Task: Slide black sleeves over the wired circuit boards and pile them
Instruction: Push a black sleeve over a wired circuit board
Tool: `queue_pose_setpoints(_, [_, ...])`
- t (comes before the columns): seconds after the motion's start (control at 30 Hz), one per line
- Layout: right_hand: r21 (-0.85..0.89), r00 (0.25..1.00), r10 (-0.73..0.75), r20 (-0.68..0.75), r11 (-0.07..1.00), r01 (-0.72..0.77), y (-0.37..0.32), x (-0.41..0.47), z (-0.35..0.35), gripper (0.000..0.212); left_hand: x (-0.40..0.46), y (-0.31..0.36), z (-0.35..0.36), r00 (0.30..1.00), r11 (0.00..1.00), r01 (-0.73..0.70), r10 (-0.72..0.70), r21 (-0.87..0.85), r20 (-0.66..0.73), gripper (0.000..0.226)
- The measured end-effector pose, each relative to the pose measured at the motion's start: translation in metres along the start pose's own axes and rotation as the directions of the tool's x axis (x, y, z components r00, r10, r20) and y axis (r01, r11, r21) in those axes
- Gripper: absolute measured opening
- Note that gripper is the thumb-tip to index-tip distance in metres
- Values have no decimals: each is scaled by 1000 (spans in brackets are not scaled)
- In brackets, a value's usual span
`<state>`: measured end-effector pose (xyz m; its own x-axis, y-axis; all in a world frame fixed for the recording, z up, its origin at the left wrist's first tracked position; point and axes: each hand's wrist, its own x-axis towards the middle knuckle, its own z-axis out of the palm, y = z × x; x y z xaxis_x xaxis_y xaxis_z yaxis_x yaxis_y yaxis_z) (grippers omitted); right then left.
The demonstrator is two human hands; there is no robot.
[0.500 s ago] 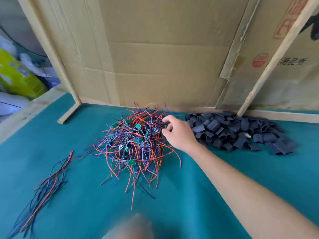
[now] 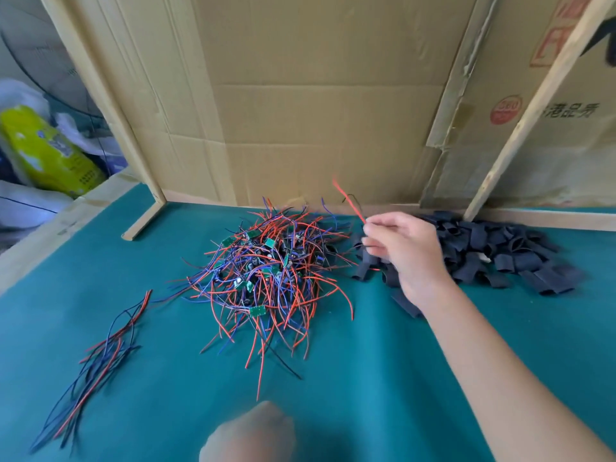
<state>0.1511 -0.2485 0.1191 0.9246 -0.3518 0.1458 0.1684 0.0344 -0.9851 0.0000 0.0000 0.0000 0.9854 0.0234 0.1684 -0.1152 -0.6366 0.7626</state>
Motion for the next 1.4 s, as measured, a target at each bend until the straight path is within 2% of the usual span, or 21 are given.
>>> queue_pose_setpoints(0.03, [59,1000,6,-8,998,-6,-4,-20,-14,15,2,1,8,999,991,45,-44,-126,11,9])
queue_pose_setpoints(0.1, [37,1000,-12,-11,999,12,0,-64,-34,18,11,24,16,980,884,140,-60,-446,188,9])
queue_pose_setpoints(0.17, [-144,996,-82,24,986,85,15,-107,-42,17,30,55,37,958,708,203,1,-677,288,25])
queue_pose_setpoints(0.2, [-269,991,-115,63,954,128,25,-123,-44,19,40,72,52,939,593,284,-12,-754,344,29])
queue_pose_setpoints(0.27, [-467,975,-137,178,860,206,43,-143,-50,21,55,96,80,893,441,420,-48,-793,447,30])
queue_pose_setpoints(0.37, [-544,921,-124,370,775,323,49,-141,-70,13,59,103,109,883,371,454,-62,-810,466,30])
queue_pose_setpoints(0.4, [-523,919,-105,379,795,306,47,-133,-75,9,59,100,113,885,329,458,-84,-825,458,30])
queue_pose_setpoints(0.43, [-524,941,-105,322,808,269,45,-122,-80,12,58,95,116,892,299,449,-103,-842,440,29])
queue_pose_setpoints(0.47, [-546,965,-127,230,804,236,46,-107,-85,17,59,90,118,902,288,431,-120,-855,414,28])
queue_pose_setpoints(0.53, [-699,980,-171,98,690,190,54,-71,-91,14,58,86,123,926,385,375,-107,-843,363,29])
queue_pose_setpoints(0.6, [-851,995,-64,80,515,101,63,-44,-88,26,53,87,126,941,503,322,-77,-802,329,31])
queue_pose_setpoints(0.67, [-871,998,11,59,489,46,76,-33,-84,32,49,86,126,938,515,333,-94,-790,334,33])
queue_pose_setpoints(0.77, [-790,997,-67,33,609,67,87,-39,-87,21,52,89,121,925,535,362,-104,-763,366,30])
queue_pose_setpoints(0.87, [-612,995,-81,-58,790,29,86,-48,-104,26,61,103,122,928,650,324,-79,-687,363,28])
queue_pose_setpoints(0.93, [-374,986,-46,-163,927,-18,78,-47,-118,30,67,115,131,939,685,282,-52,-672,340,31])
queue_pose_setpoints(1.0, [-126,971,12,-238,991,-43,68,-45,-136,30,67,130,146,941,669,256,-8,-697,338,34])
queue_pose_setpoints(1.07, [115,966,111,-232,990,-86,66,-45,-151,25,60,139,159,930,605,272,34,-748,366,33])
queue_pose_setpoints(1.17, [468,948,287,-134,862,-195,68,-48,-161,27,55,137,165,904,407,382,24,-830,428,29])
queue_pose_setpoints(1.23, [507,931,342,-127,829,-235,72,-47,-159,22,57,132,165,882,311,440,26,-842,470,29])
queue_pose_setpoints(1.33, [506,933,336,-130,831,-230,74,-45,-146,12,57,130,163,849,351,465,83,-813,521,21])
queue_pose_setpoints(1.4, [529,930,331,-163,825,-201,74,-45,-142,15,56,130,163,842,369,468,90,-803,532,28])
